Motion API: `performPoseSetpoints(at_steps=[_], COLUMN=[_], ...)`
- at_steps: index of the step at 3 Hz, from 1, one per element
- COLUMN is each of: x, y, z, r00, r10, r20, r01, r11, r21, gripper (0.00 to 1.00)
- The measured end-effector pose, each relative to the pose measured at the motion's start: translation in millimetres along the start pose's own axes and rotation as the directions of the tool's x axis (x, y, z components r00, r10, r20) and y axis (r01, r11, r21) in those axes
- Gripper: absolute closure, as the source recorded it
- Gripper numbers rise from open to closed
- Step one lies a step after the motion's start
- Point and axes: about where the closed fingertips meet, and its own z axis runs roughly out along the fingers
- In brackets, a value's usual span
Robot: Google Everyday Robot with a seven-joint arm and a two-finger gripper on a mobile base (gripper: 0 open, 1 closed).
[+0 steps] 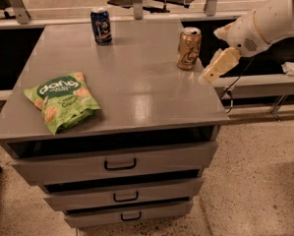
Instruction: Move orange can near green rice chip bag
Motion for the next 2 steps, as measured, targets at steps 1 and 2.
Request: performPoseSetpoints(at_steps=[1,2], x=[1,7], y=[-8,-30], z=[6,15], r00=[0.999,0.991], r10=[0.004,0.032], r20=[0.036,0.133], r01=[-0.006,-0.045], r11=[0.9993,0.9947], r21=[0.038,0.093], gripper=[0.0,0.0])
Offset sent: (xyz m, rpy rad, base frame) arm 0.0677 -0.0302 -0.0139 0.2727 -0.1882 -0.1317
